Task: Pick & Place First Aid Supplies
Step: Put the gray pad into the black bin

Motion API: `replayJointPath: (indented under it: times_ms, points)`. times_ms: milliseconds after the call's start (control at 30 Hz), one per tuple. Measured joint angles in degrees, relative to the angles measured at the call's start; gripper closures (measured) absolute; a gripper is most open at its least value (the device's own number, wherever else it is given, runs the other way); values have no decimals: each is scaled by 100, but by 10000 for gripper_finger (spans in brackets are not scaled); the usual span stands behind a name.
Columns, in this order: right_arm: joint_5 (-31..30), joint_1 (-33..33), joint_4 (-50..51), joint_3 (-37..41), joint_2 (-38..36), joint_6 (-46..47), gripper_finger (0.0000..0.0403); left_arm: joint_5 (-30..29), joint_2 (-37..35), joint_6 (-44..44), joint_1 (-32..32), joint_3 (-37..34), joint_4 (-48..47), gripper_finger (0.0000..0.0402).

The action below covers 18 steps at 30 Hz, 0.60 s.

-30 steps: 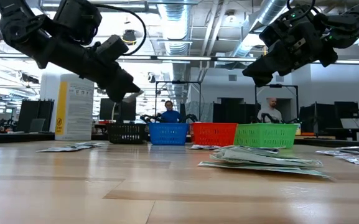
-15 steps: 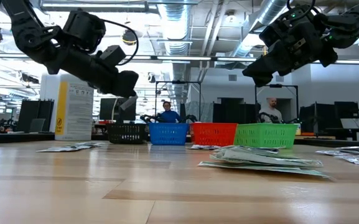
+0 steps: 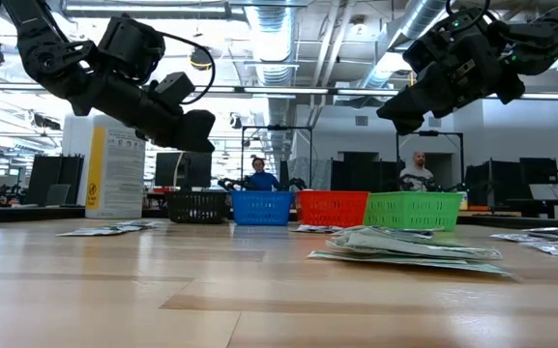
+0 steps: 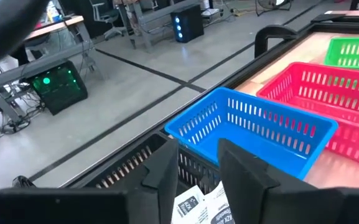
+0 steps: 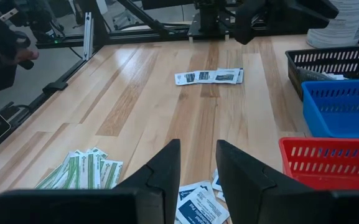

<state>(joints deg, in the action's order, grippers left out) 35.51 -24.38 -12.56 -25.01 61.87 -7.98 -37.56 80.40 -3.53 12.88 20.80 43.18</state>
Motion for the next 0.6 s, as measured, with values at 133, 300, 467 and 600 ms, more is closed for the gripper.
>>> replayJointPath:
  times_ms: [133, 300, 467, 600]
  points:
    - [0, 0, 0, 1, 0, -1, 305, 0, 0, 0, 0, 0, -14, 271]
    - [0, 0, 0, -1, -1, 2, 305, 46, 0, 86, 0, 0, -45, 272]
    - [0, 0, 2, -1, 0, 8, 305, 1313, 0, 258, -123, 2, -593, 274]
    - [0, 0, 4, -1, 0, 8, 305, 2259, 0, 422, -462, 2, -1416, 274]
